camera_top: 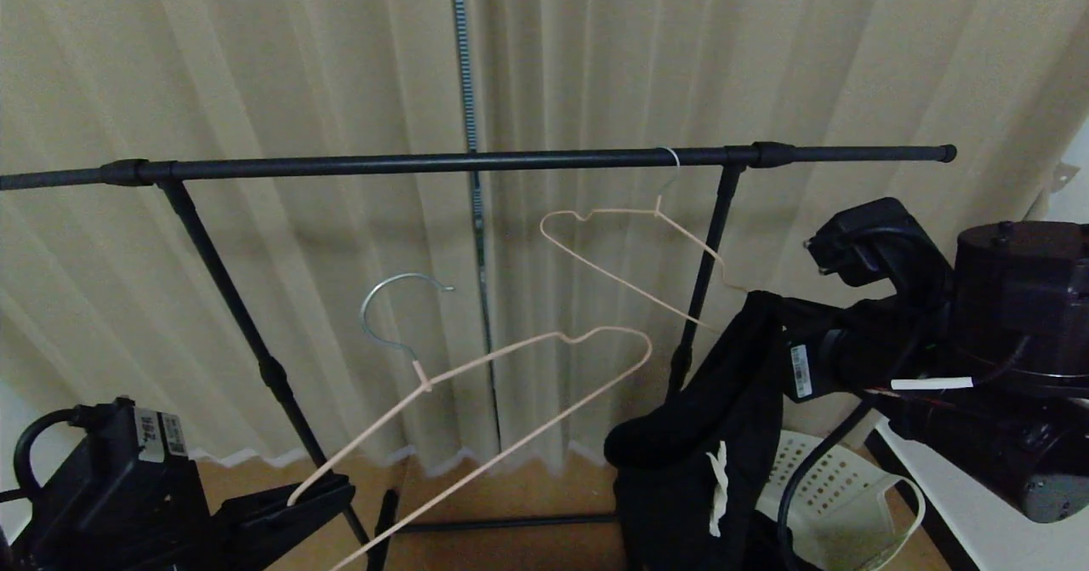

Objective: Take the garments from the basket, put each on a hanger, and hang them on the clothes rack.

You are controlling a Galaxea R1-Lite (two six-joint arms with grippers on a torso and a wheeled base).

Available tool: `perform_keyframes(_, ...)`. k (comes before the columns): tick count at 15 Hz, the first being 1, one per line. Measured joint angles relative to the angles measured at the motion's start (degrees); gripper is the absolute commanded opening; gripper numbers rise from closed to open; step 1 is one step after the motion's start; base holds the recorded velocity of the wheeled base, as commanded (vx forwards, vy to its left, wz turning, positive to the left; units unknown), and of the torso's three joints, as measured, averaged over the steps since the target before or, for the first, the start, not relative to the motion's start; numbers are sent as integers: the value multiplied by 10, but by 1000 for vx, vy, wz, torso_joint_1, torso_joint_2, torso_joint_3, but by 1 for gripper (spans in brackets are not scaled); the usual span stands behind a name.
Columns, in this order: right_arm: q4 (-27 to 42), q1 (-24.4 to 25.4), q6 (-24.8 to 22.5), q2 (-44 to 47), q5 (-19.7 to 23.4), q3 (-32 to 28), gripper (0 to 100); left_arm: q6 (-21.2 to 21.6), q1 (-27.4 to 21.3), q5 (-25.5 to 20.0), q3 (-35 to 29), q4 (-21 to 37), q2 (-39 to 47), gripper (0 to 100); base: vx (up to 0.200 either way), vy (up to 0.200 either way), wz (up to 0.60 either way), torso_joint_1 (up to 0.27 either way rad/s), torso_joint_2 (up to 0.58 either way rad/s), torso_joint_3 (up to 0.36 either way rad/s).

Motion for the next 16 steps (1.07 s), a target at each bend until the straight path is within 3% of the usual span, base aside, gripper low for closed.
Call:
perform_keyframes(9, -1, 0, 0, 44, -13, -39, 0, -1, -67, 0, 3, 0, 0, 0, 0, 0, 0, 0, 0, 0)
perform_keyframes(16, 0, 11, 1, 48, -18, -38, 0, 1, -69, 2, -52, -1, 69, 0, 0, 0, 0, 0, 0, 0)
